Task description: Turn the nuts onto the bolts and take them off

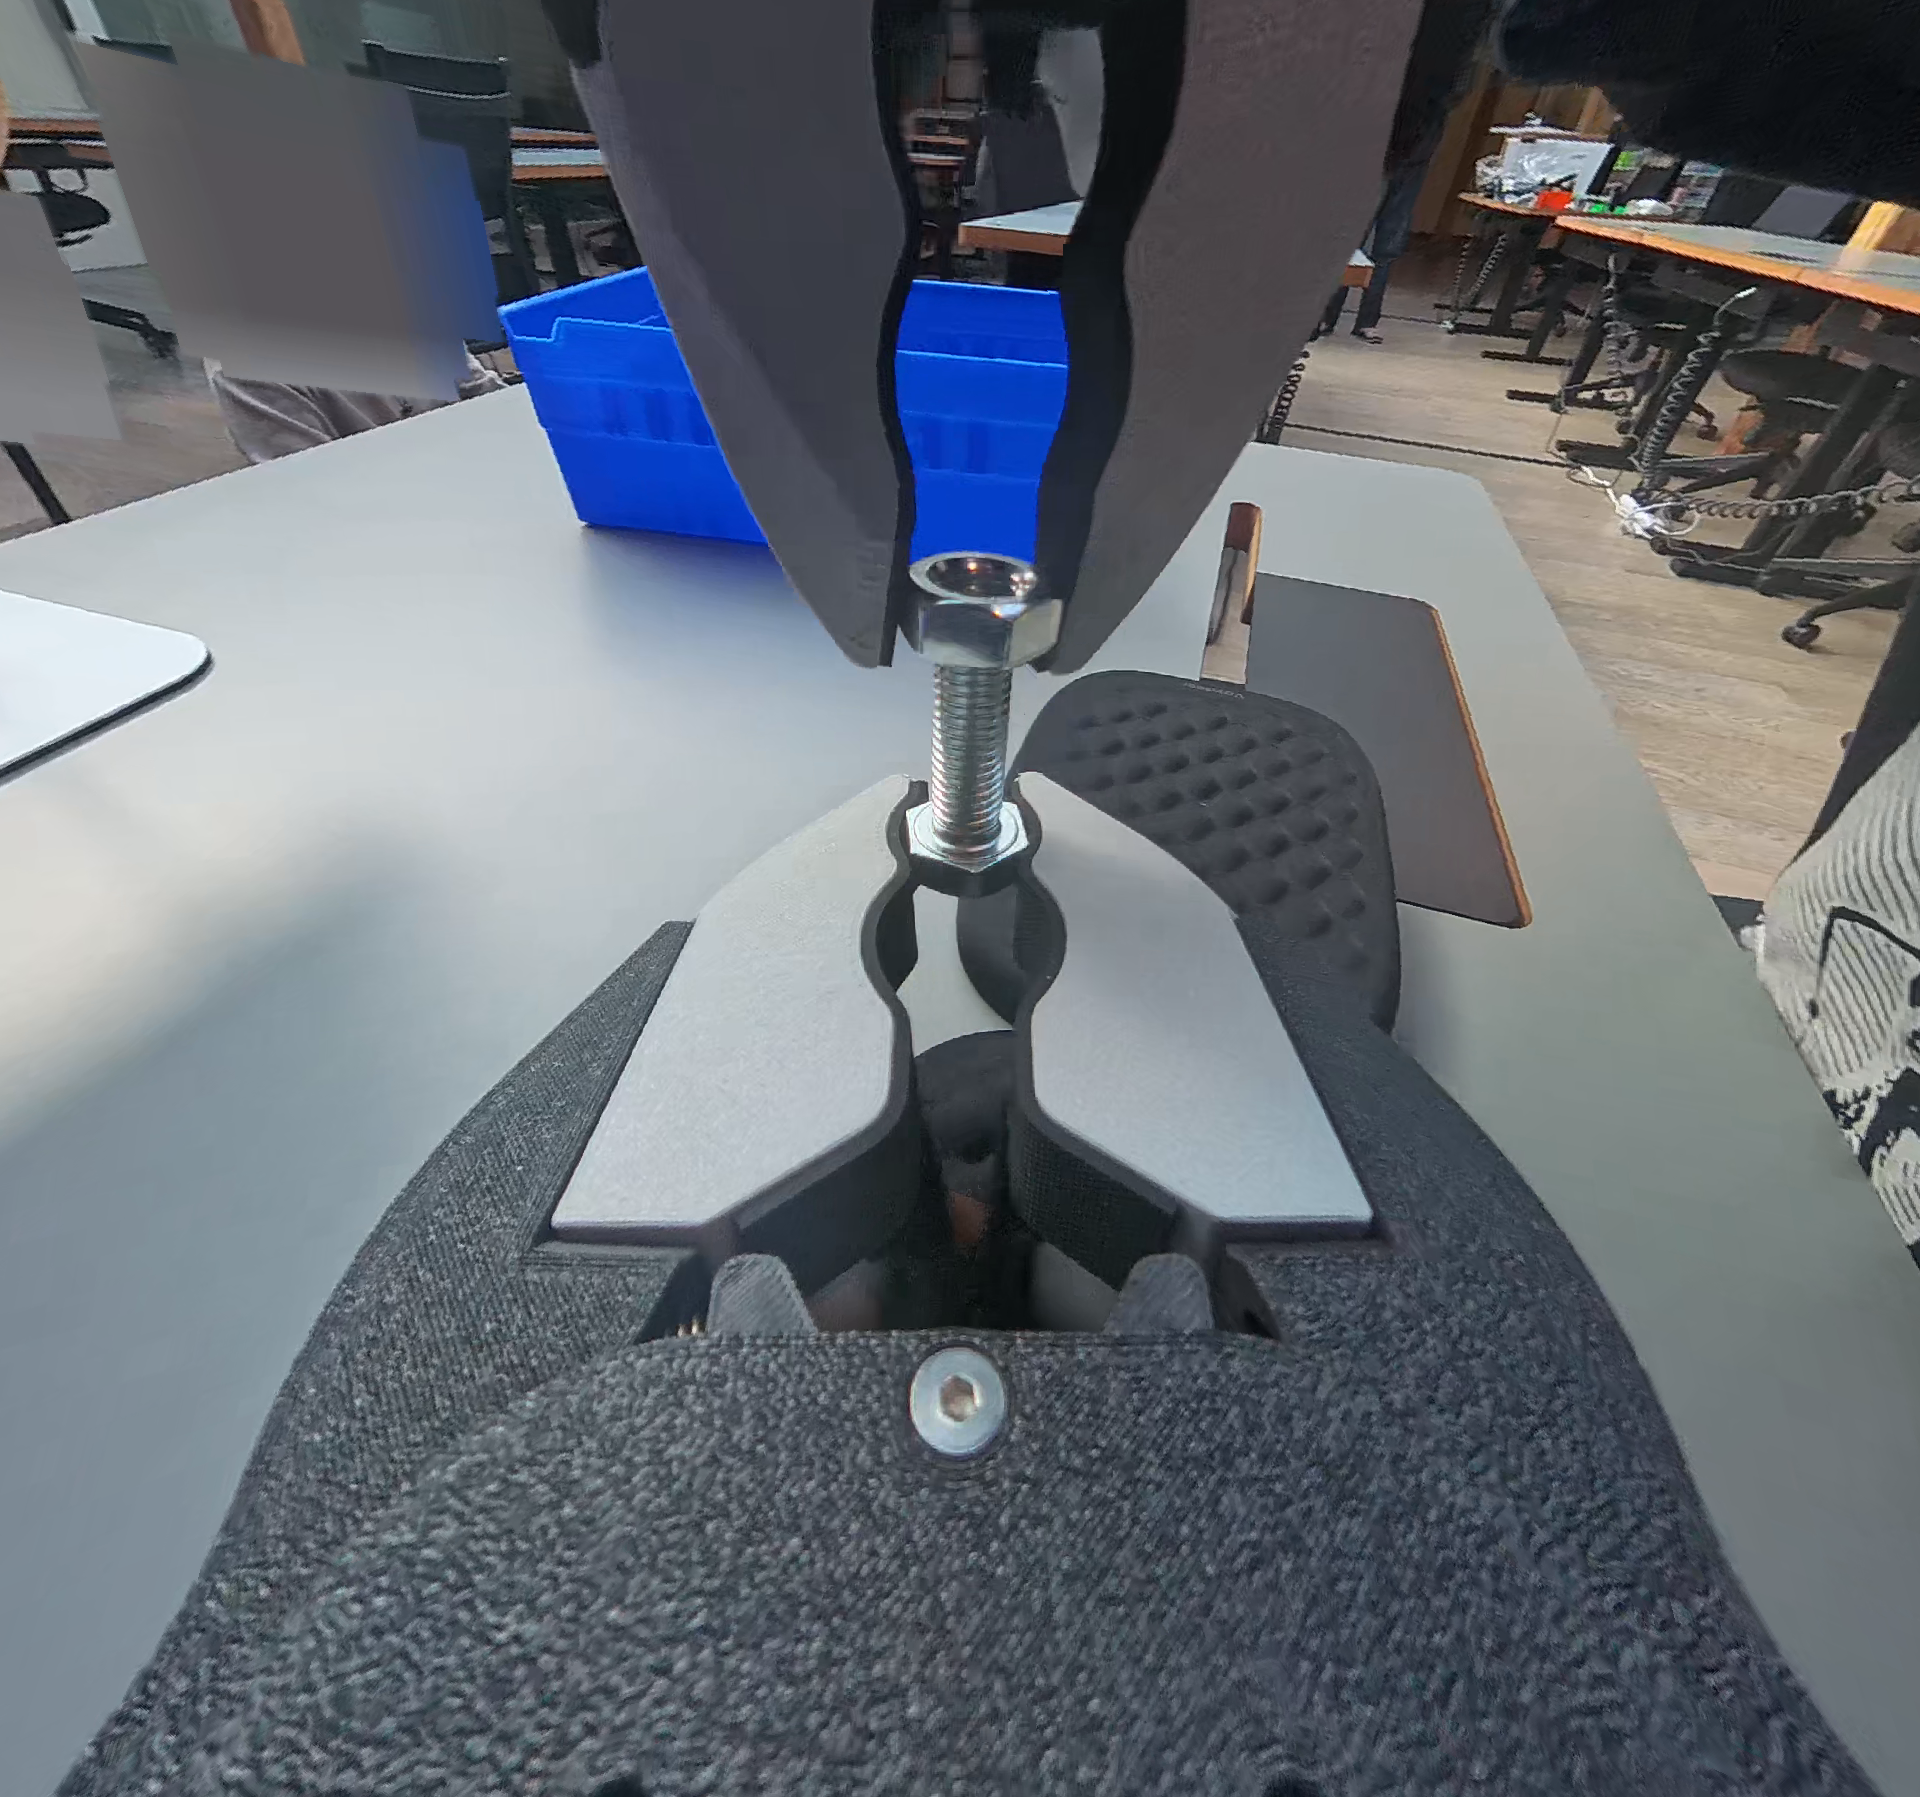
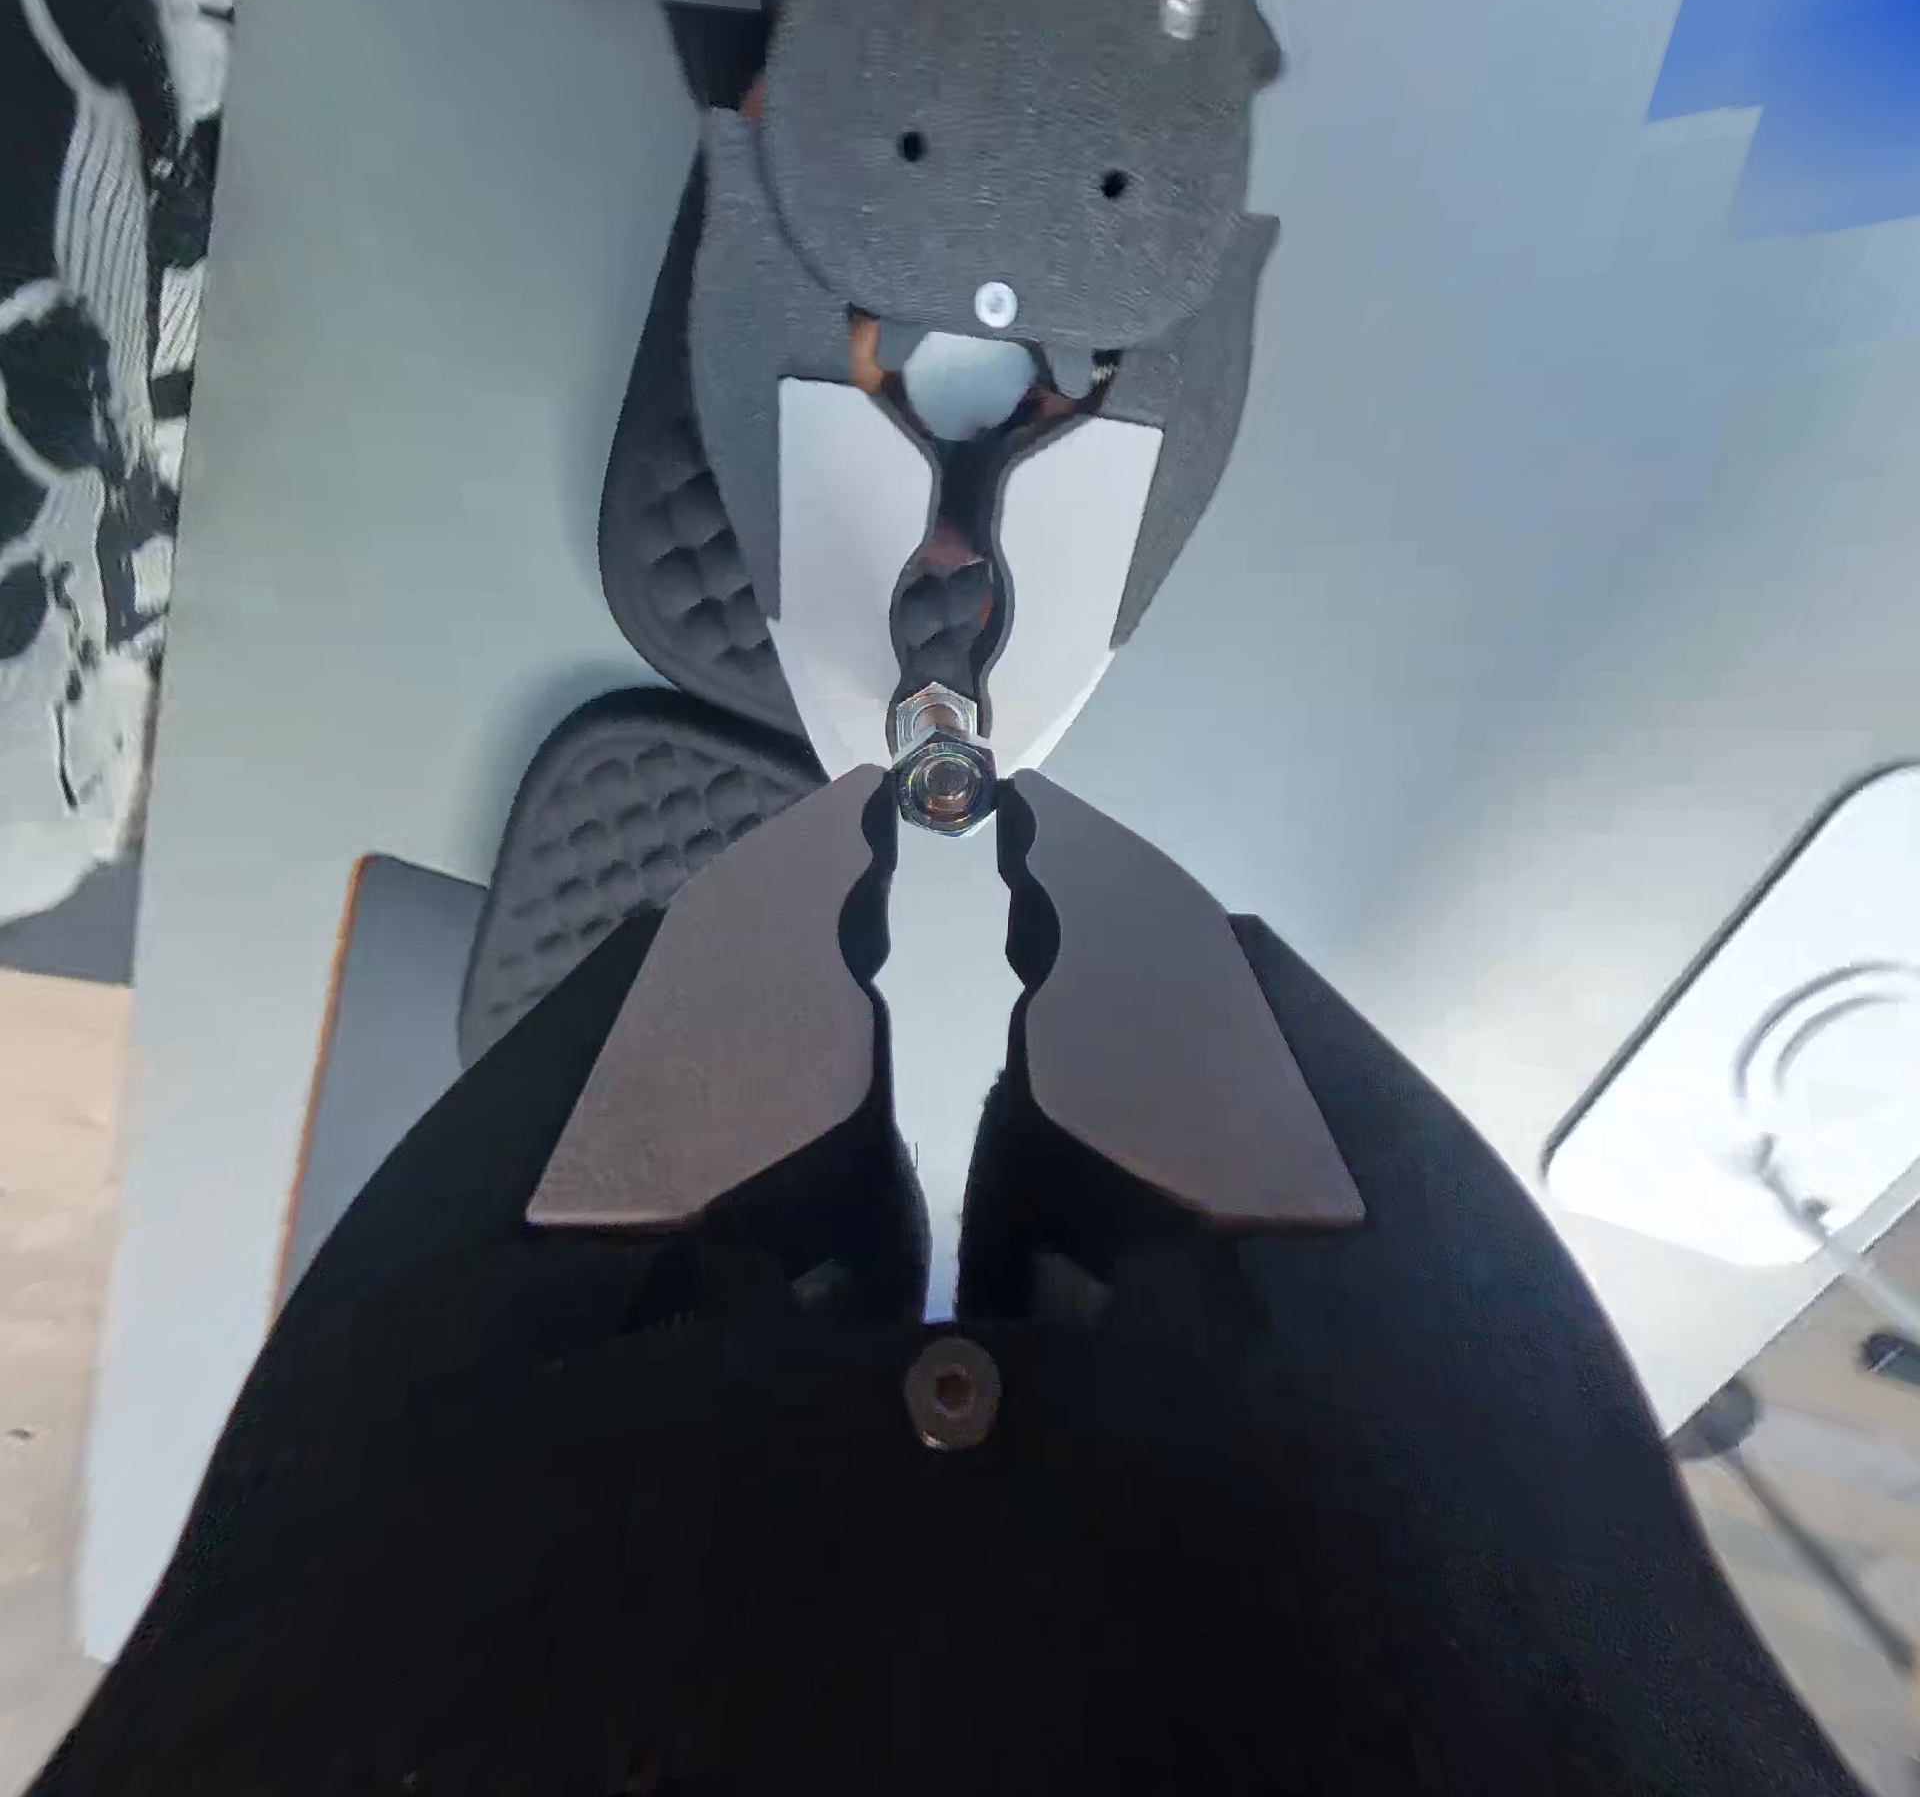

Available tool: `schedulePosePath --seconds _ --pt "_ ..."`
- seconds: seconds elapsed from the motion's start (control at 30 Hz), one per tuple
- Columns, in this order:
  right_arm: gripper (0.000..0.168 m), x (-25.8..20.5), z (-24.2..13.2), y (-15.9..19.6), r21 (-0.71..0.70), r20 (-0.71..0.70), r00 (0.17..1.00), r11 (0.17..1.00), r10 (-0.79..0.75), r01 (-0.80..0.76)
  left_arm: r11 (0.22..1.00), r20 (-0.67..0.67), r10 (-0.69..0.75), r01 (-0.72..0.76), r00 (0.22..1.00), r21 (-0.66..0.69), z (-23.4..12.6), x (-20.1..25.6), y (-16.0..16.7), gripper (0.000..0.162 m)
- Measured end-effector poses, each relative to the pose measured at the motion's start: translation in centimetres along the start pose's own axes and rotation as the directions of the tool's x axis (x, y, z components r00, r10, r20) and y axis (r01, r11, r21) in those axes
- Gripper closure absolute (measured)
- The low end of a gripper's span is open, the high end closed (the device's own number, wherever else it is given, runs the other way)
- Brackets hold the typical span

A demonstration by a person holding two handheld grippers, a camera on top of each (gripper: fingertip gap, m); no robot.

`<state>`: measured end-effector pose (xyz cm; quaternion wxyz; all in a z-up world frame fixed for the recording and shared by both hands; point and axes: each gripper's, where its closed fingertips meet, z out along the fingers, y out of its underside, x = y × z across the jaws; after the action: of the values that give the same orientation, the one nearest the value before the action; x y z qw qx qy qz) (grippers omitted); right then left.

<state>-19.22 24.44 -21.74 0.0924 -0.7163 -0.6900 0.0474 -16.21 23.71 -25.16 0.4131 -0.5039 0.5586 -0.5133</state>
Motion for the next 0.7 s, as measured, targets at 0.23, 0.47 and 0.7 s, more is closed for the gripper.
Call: schedulePosePath --seconds 0.23,0.47,0.7 --pt "0.135 -0.2 -0.1 0.2 -0.006 -0.116 0.980 0.987 0.161 -0.163 1.000 0.031 0.023 -0.022 0.999 -0.016 0.2 -0.1 0.2 0.148" --pt "0.113 -1.1 -1.8 -1.0 0.077 -0.018 0.923 0.920 -0.384 0.384 1.000 -0.008 0.022 -0.022 1.000 -0.010 0.1 0.3 0.1 0.148" --pt "0.127 -1.4 -1.5 -1.4 0.155 0.084 0.757 0.759 -0.648 0.632 1.000 -0.060 0.024 -0.024 0.998 -0.004 0.0 0.9 0.0 0.148"
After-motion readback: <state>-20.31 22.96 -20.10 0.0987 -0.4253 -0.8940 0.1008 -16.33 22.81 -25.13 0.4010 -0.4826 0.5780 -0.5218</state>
